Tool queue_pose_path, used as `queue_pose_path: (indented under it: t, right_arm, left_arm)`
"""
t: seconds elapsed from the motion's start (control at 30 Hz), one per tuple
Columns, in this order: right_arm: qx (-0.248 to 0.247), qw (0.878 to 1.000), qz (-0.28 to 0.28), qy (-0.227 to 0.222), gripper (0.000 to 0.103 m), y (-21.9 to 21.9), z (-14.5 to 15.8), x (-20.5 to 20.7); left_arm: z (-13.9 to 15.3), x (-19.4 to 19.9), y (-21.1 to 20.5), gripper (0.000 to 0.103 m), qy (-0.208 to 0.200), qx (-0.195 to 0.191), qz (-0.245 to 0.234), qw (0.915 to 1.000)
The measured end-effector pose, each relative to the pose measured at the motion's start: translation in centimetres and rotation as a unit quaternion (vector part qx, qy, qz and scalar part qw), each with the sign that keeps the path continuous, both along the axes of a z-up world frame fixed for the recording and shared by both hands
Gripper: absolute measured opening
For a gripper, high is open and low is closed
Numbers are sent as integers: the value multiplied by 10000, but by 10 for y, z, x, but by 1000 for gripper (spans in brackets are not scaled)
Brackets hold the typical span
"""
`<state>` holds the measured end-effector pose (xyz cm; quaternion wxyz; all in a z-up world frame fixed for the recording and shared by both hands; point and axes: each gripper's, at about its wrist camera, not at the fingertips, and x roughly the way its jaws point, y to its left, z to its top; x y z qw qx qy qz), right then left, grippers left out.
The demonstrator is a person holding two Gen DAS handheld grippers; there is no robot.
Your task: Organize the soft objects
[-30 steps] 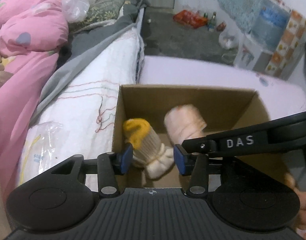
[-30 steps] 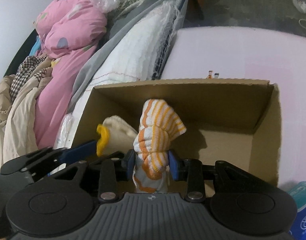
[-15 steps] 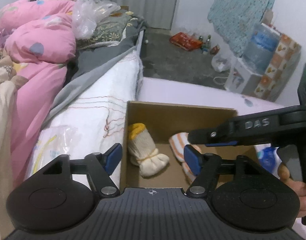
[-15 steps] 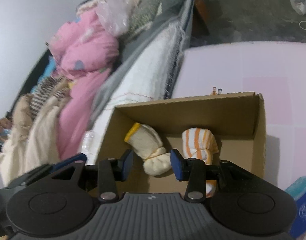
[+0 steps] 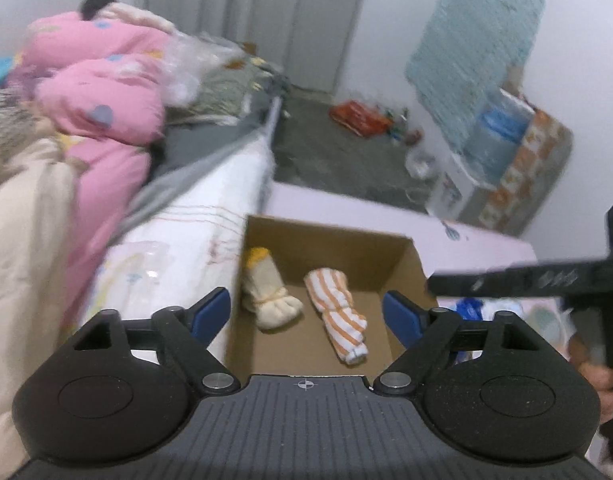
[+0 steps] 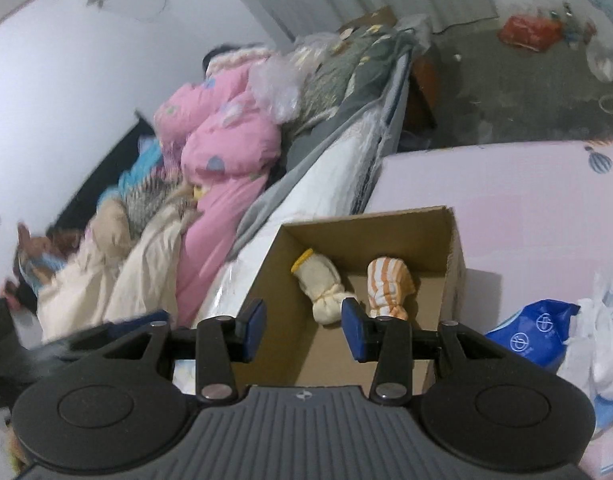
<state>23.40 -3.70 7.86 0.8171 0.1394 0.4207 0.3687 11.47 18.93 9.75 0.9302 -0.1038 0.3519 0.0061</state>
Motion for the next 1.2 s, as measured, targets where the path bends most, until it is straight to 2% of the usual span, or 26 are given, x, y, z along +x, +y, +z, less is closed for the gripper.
queue_pose_path:
  t: [0.07, 0.1, 0.13, 0.23, 0.37, 0.53, 0.6, 0.7, 0.83, 0.93, 0.97, 1.1, 1.13, 1.2]
  right_arm:
    - [-213, 9994, 271, -3, 40, 20, -4, 2]
    - [-359, 9984, 432, -22, 48, 34, -8, 5]
    - [-538, 9969, 568, -82, 49, 51, -12, 9]
    - [-1238, 9884, 816, -313, 49, 102, -35, 21]
    - [-2063, 9715, 1076, -454, 49, 164, -72, 44]
    - [-2654, 9516, 1284, -868, 49, 203, -103, 61]
    - [-2677, 9505, 1267, -937, 47, 208, -110, 68]
    - [-2399, 9622, 1206, -452, 35, 204, -119, 85]
    - [-1851, 9770, 787, 709, 32, 183, -132, 105]
    - [-1231, 9782, 607, 1558, 32, 167, -136, 114]
    - [-1071, 9779, 514, 1719, 32, 163, -137, 115]
    - [-872, 9800, 338, 1757, 39, 147, -128, 111]
    - [-871, 9820, 354, 1636, 46, 143, -121, 108]
    - [-1032, 9879, 345, 1101, 49, 134, -99, 95]
  left_arm:
    - [5, -10, 6, 100, -127, -20, 211, 9997]
    - [8, -16, 11, 102, -214, -44, 316, 9993]
    - [10, -21, 15, 102, -304, -65, 412, 9987]
    - [11, -32, 29, 103, -496, -29, 648, 9967]
    - [2, -35, 48, 103, -445, -97, 833, 9955]
    - [-10, -33, 69, 103, -400, -356, 932, 9942]
    - [-13, -33, 74, 103, -410, -396, 966, 9937]
    - [-17, -33, 78, 103, -404, -442, 998, 9932]
    - [-21, -33, 80, 103, -410, -496, 973, 9932]
    - [-23, -33, 80, 103, -406, -525, 949, 9933]
    - [-23, -34, 80, 103, -412, -528, 941, 9933]
    - [-25, -36, 79, 103, -418, -575, 928, 9931]
    - [-25, -36, 79, 103, -419, -597, 910, 9932]
    - [-25, -38, 79, 103, -444, -610, 879, 9933]
